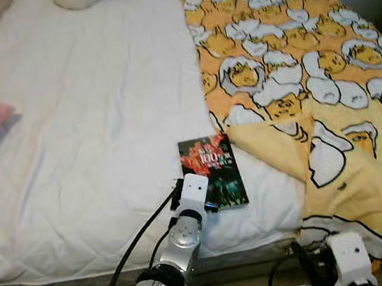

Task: Clean up the room

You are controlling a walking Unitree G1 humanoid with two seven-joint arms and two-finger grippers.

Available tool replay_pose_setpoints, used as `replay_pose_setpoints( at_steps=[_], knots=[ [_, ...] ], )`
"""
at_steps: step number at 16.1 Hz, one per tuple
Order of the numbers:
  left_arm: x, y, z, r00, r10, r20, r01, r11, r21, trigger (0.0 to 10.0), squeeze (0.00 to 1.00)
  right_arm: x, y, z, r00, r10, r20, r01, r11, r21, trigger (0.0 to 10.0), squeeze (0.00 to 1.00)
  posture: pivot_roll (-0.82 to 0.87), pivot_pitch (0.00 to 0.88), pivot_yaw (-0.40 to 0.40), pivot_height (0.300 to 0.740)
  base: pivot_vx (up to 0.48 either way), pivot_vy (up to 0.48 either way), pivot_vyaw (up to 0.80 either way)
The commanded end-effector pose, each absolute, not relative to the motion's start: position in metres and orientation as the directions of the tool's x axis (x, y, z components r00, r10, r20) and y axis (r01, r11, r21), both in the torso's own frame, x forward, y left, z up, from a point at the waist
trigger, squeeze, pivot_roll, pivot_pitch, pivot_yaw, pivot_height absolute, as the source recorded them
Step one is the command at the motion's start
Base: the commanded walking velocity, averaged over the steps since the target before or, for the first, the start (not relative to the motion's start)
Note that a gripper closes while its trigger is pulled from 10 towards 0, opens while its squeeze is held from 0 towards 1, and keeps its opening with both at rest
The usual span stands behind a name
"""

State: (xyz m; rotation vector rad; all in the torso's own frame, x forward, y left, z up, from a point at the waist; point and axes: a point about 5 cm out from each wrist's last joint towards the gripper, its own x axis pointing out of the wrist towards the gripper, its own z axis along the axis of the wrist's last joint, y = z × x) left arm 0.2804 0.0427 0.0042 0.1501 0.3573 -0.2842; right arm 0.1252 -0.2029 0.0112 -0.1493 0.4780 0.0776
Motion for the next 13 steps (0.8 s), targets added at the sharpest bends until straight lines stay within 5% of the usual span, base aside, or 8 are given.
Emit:
replay_pose_setpoints(
  at_steps=[1, 9, 13],
  knots=[
    [0.269, 0.024, 0.001, 0.879, -0.296, -0.374, 0.347, 0.935, 0.074, 10.0, 0.00, 0.123, -0.208, 0.015, 0.885, 0.024, -0.465, -0.104, 0.983, -0.148, 10.0, 0.02, -0.16, 0.136, -0.115, 0.740, 0.000, 0.000, 0.00],
    [0.269, 0.024, -0.006, 0.839, -0.255, -0.481, 0.225, 0.967, -0.121, 10.0, 0.00, 0.123, -0.204, 0.014, 0.881, 0.020, -0.473, -0.095, 0.986, -0.134, 10.0, 0.02, -0.17, 0.125, -0.096, 0.740, 0.000, 0.000, 0.00],
    [0.268, 0.038, -0.016, 0.784, -0.192, -0.590, -0.004, 0.949, -0.315, 10.0, 0.00, 0.121, -0.206, 0.011, 0.871, 0.009, -0.491, -0.086, 0.987, -0.135, 10.0, 0.02, -0.17, 0.121, -0.091, 0.740, 0.000, 0.000, 0.00]
  ],
)
